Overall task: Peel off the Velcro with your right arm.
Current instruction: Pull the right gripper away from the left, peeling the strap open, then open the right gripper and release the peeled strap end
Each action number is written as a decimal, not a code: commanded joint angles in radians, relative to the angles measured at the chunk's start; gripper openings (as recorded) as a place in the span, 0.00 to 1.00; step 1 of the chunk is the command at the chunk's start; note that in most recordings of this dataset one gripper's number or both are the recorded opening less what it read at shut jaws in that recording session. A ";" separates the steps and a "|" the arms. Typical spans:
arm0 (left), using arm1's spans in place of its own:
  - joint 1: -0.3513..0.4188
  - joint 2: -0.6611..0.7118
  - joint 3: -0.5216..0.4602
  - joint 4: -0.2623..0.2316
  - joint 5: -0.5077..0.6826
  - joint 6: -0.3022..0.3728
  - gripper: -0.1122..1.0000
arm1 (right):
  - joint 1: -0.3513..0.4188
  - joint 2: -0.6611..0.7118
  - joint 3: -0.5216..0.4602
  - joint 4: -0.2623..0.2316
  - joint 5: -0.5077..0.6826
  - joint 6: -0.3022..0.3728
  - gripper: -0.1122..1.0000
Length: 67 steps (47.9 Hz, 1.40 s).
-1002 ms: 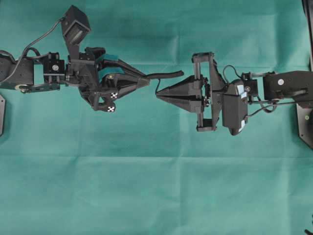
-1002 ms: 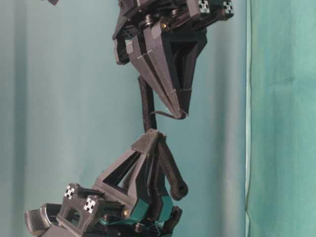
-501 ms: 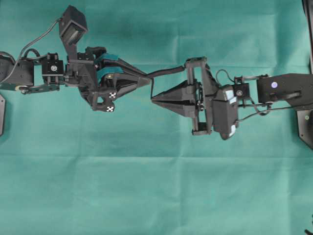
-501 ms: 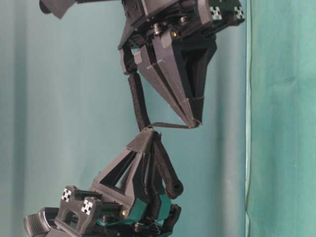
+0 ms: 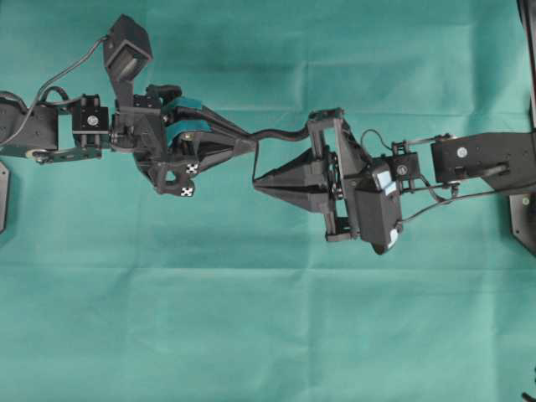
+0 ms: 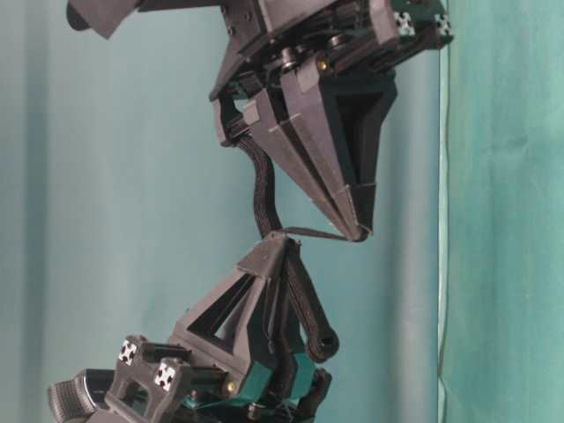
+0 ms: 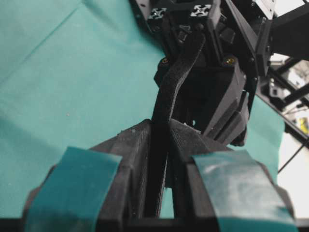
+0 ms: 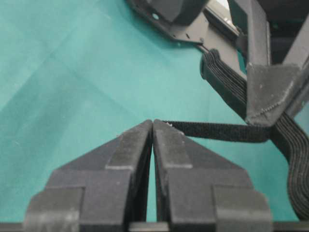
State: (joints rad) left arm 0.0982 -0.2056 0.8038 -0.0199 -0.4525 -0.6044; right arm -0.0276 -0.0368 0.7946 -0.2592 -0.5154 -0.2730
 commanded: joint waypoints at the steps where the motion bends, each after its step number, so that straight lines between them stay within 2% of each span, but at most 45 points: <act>1: 0.012 -0.014 -0.018 -0.003 -0.023 0.002 0.18 | 0.052 -0.002 -0.009 -0.015 0.014 0.000 0.01; 21: 0.012 -0.015 -0.017 -0.003 -0.028 0.002 0.18 | 0.089 -0.002 0.002 -0.020 0.051 0.014 0.01; 32: 0.014 -0.015 -0.018 -0.003 -0.028 0.000 0.18 | 0.097 -0.002 0.009 -0.074 0.057 0.061 0.01; 41: 0.014 -0.015 -0.017 -0.003 -0.028 0.000 0.18 | 0.097 -0.002 0.011 -0.097 0.057 0.092 0.01; 67: 0.006 -0.014 -0.006 -0.003 -0.028 0.000 0.18 | 0.067 -0.026 0.018 -0.083 0.069 0.103 0.01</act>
State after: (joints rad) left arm 0.1043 -0.2056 0.8038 -0.0215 -0.4694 -0.6075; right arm 0.0430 -0.0383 0.8191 -0.3451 -0.4495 -0.1718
